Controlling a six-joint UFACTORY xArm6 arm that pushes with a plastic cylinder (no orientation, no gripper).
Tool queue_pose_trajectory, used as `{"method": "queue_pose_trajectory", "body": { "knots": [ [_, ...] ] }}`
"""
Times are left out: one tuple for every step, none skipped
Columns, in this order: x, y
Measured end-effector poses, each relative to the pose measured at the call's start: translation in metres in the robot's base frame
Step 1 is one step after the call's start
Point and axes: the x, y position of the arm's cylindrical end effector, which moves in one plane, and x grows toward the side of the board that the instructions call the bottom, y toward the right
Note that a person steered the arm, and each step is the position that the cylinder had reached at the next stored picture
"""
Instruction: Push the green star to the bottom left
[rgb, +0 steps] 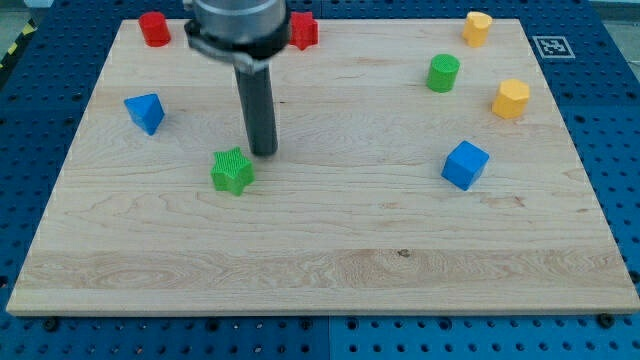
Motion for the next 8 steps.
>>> {"method": "queue_pose_trajectory", "body": {
  "knots": [
    [0.003, 0.0],
    [0.003, -0.007],
    [0.01, -0.036],
    [0.01, -0.063],
    [0.01, -0.076],
    [0.024, -0.081],
    [0.05, -0.09],
    [0.068, -0.105]
  ]
}}
